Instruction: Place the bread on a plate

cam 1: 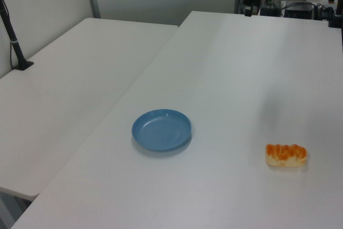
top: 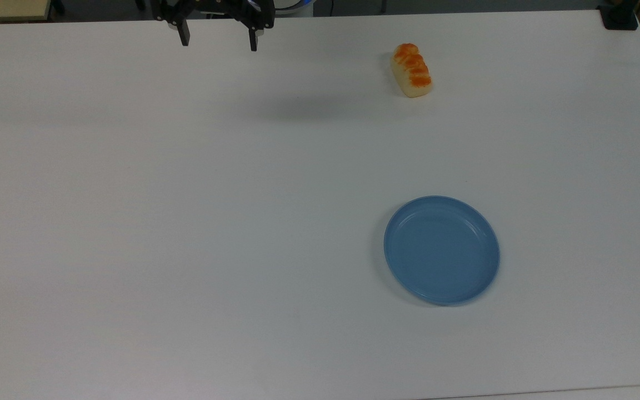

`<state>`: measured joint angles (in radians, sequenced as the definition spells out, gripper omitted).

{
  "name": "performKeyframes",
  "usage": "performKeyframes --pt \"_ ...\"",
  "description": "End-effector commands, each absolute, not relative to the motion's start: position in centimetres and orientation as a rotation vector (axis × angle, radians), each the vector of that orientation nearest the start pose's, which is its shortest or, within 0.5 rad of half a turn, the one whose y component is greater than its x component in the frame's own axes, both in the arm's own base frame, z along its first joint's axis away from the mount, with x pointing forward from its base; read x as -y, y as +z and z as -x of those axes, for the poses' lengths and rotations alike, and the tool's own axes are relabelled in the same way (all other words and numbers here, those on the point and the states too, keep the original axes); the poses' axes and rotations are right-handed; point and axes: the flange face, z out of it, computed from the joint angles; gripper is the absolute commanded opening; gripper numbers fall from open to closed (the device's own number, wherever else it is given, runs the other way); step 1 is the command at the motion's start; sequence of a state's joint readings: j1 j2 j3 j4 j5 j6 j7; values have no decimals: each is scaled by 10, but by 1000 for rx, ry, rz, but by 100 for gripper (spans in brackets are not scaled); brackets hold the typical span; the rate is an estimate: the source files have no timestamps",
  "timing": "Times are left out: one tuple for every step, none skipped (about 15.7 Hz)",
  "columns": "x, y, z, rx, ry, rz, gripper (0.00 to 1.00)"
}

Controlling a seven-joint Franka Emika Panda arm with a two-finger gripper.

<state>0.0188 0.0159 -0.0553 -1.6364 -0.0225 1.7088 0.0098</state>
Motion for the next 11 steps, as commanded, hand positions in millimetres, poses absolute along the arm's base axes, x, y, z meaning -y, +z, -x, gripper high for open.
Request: performKeyframes --pt "16 596 -563 -53 -54 3176 100" --pt "14 594 -558 -37 -22 3173 100" --pt "9 593 -552 -9 34 3172 100" --pt "-1 592 -542 41 102 3170 100" --pt "-12 586 -531 91 172 3166 100" --pt "-24 581 -520 137 228 3162 100" --pt "-33 575 -509 169 278 3159 100" --pt "-46 568 -501 207 326 3153 100" --pt "-59 564 -493 249 367 3148 100" --pt "-72 557 -488 283 401 3144 100" --pt "-86 554 -482 309 405 3143 100"
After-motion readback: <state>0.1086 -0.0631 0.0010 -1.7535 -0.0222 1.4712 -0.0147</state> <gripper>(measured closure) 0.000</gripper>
